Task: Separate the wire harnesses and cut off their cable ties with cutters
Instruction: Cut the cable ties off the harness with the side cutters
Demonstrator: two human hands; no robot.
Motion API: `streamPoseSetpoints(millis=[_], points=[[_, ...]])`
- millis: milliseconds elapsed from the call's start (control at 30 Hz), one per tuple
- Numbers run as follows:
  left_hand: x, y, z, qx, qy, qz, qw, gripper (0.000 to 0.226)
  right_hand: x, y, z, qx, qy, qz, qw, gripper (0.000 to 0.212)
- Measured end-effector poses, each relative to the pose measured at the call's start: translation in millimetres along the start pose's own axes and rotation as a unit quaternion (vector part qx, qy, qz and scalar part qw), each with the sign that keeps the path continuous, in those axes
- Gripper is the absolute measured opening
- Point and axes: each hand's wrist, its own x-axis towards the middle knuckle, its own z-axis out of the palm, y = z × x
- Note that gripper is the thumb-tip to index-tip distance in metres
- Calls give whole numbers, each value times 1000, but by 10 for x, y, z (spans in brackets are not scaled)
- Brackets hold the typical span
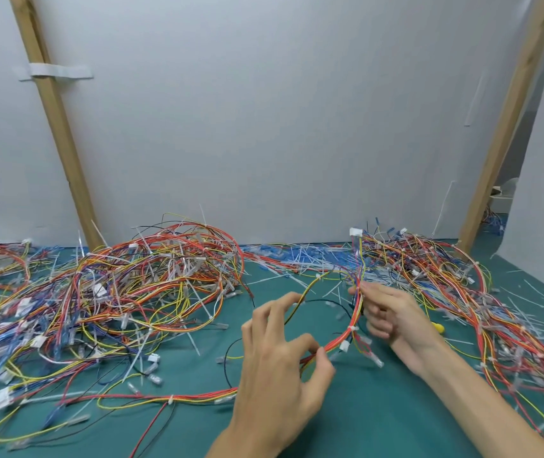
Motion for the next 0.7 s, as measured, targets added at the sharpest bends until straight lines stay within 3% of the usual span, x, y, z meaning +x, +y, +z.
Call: streamPoseSetpoints(millis=[100, 233, 300, 467, 533, 633, 700], points=[[22, 7, -27, 22, 34, -25, 999, 14, -30, -169, 79, 39, -30, -39, 998, 15], [51, 13, -39, 21, 69, -38, 997, 11, -78, -419, 210, 71, -57, -82, 992, 16], [69, 17, -49, -24, 82, -32, 996, 11, -78, -528, 266, 59, -61, -91, 992, 8], [68, 150, -30, -203, 52, -31, 977, 23, -15, -726, 368, 33, -80, -106, 991, 16], [57, 234, -13, -321, 9, -109, 941, 27, 7, -759, 427, 37, -103, -97, 989, 18], [71, 324, -2, -497, -84, -212, 837, 33, 46, -736, 532, 59, -115, -67, 989, 15], [80, 335, 4, -559, -112, -253, 782, 37, 63, -700, 595, 68, -107, -45, 991, 14]])
